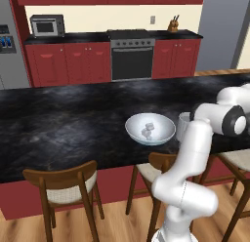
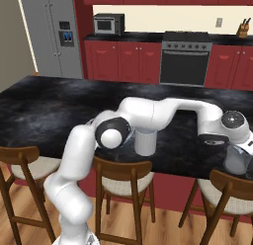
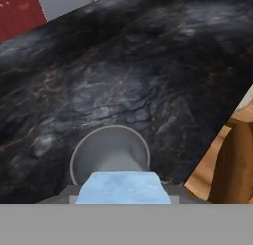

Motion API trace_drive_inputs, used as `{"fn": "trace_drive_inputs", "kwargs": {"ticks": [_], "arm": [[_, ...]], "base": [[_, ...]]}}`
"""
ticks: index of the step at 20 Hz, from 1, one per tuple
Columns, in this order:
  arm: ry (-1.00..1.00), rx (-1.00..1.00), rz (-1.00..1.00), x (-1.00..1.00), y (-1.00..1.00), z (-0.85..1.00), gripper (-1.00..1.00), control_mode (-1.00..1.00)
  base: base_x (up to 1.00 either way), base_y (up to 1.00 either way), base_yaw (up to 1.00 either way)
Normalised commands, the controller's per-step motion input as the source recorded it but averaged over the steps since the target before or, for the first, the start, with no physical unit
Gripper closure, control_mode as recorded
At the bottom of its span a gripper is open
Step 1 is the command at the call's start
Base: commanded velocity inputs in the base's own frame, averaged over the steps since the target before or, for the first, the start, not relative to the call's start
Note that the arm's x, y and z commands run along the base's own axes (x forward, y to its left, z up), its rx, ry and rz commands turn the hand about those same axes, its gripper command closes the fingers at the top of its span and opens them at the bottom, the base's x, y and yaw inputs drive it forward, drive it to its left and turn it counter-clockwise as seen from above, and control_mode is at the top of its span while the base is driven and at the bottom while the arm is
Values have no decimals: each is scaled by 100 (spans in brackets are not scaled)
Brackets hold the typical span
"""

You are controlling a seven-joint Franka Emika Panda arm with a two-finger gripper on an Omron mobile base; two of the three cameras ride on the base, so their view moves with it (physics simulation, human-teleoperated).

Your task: There are four ice cubes in the ice bowl. Place two ice cubes in each glass of water.

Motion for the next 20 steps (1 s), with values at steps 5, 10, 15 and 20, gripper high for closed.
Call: {"fn": "trace_drive_inputs", "kwargs": {"ticks": [5,10,15,20], "arm": [[0,11,0,13,-3,0,100,-100],[0,8,0,31,0,-8,100,-100],[4,3,0,37,-1,-30,100,-100],[7,1,0,31,-17,-34,100,-100]], "base": [[0,0,0],[0,0,0],[0,0,0],[0,0,0]]}}
